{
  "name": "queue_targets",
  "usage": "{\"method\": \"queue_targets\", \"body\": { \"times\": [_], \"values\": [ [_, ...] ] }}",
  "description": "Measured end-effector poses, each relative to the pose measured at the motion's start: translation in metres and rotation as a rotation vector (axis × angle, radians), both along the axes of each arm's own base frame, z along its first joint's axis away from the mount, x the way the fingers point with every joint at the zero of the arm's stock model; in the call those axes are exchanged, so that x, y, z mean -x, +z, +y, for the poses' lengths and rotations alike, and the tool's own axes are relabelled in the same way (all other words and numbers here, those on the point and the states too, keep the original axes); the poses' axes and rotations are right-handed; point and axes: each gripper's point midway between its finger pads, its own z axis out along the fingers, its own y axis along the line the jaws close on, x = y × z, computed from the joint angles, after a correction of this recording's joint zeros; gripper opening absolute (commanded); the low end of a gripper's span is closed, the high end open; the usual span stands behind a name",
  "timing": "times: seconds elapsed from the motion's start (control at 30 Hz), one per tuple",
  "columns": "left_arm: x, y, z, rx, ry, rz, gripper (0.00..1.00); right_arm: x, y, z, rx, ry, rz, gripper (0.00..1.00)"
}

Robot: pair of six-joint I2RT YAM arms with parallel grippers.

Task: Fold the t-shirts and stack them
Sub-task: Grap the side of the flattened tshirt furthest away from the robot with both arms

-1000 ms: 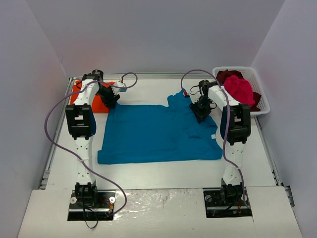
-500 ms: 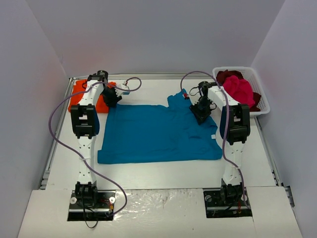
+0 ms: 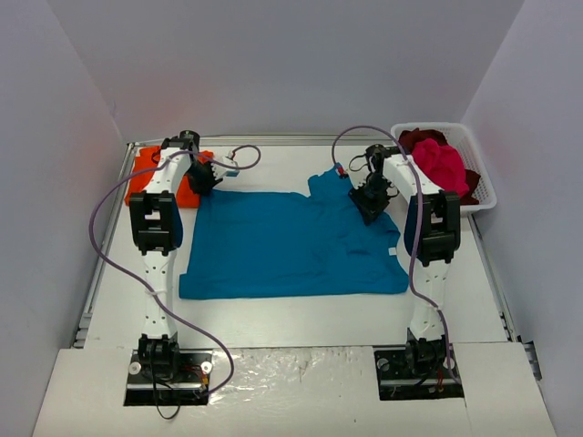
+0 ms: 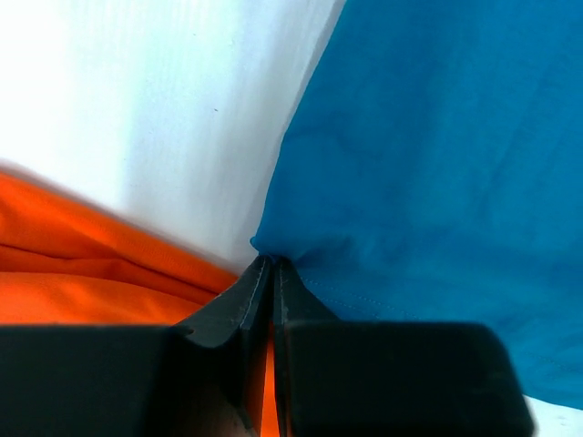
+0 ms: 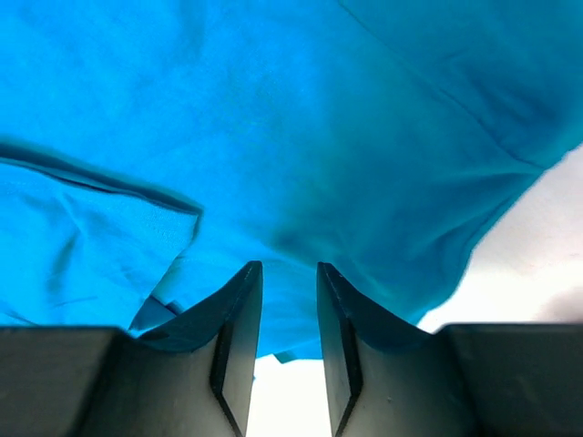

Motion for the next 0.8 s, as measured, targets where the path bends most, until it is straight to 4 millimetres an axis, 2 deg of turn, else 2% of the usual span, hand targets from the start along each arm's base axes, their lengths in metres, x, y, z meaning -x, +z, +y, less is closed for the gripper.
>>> {"method": "queue_targets", "body": {
  "times": [0.1,0.17,0.4,0.5,0.57,0.67,0.8],
  "values": [
    [0.007,0.001,-0.001,-0.006,0.013,0.012,0.02,-0.006,0.01,0.0,-0.002,0.004,-0.023,0.29],
    [0.014,0.002,-0.001,-0.011,0.031,0.023,0.02,-0.018,0.022,-0.001,-0.01,-0.001,-0.067,0.29],
    [0.039,0.016,-0.011,-0.03,0.084,0.018,0.02,-0.083,0.086,-0.007,-0.096,-0.102,-0.315,0.31],
    [0.042,0.025,-0.017,-0.032,0.105,-0.009,0.02,-0.115,0.115,-0.008,-0.139,-0.148,-0.425,0.32],
    [0.04,0.03,-0.02,-0.033,0.118,-0.03,0.03,-0.134,0.126,-0.008,-0.169,-0.173,-0.48,0.33],
    [0.036,0.031,-0.019,-0.04,0.148,-0.053,0.03,-0.156,0.123,0.002,-0.227,-0.197,-0.514,0.33],
    [0.037,0.022,-0.012,-0.069,0.198,-0.053,0.02,-0.168,0.091,0.017,-0.307,-0.236,-0.467,0.32]
  ]
}}
